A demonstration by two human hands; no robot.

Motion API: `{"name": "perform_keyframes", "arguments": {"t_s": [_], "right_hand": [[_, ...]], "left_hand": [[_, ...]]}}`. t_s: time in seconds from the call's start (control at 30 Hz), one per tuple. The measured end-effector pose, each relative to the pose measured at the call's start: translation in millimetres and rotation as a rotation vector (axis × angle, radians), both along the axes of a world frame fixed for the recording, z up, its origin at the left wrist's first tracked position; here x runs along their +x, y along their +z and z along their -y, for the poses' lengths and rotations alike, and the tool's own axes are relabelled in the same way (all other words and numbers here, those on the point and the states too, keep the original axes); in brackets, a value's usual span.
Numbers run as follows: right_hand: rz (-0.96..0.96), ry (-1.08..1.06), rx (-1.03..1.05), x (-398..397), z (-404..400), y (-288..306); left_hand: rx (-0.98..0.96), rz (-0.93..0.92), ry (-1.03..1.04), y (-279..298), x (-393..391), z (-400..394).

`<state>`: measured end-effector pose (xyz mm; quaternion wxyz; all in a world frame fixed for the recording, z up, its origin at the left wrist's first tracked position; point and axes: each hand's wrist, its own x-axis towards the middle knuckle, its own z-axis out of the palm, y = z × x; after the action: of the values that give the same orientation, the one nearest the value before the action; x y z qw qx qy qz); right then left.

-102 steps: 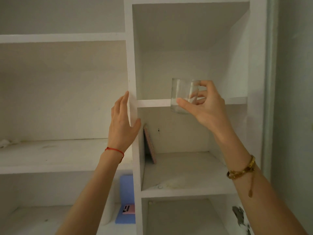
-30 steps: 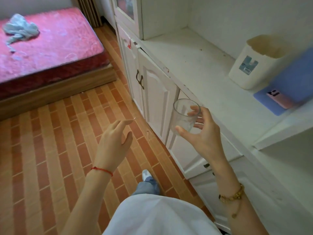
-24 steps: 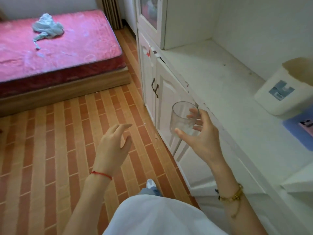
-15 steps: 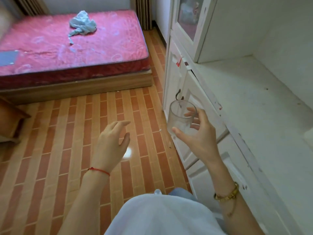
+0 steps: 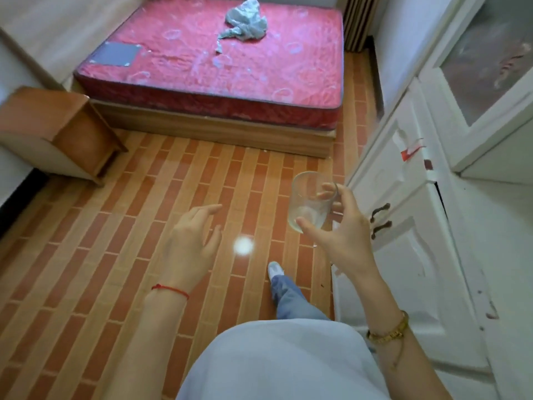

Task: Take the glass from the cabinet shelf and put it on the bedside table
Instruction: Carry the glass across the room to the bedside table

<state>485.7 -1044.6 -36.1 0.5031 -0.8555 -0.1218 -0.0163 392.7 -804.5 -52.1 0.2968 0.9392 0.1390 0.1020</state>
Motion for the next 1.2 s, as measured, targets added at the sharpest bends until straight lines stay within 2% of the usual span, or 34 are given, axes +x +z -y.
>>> {"name": "perform_keyframes", "arguments": {"t_s": [0.4, 0.73, 0.97, 1.2], "right_hand": [[0.063, 0.371, 0.020, 208.5, -111.9, 12.2], [-0.024, 0.584, 0.036, 307.2, -226.6, -3.0], [-0.054, 0.636, 0.024, 367.7, -328.1, -18.6], [-0.013, 0.709, 0.026, 427.3, -468.0, 5.7]], "left_hand": [[0.006, 0.097, 0.336, 16.2, 146.1, -71.7], [-0.029, 0.056, 0.548, 6.3, 205.8, -144.5], [-0.058, 0.028, 0.616, -4.2, 261.2, -234.9], [-0.015, 0.063, 0.698, 9.9, 305.6, -357.5]]}}
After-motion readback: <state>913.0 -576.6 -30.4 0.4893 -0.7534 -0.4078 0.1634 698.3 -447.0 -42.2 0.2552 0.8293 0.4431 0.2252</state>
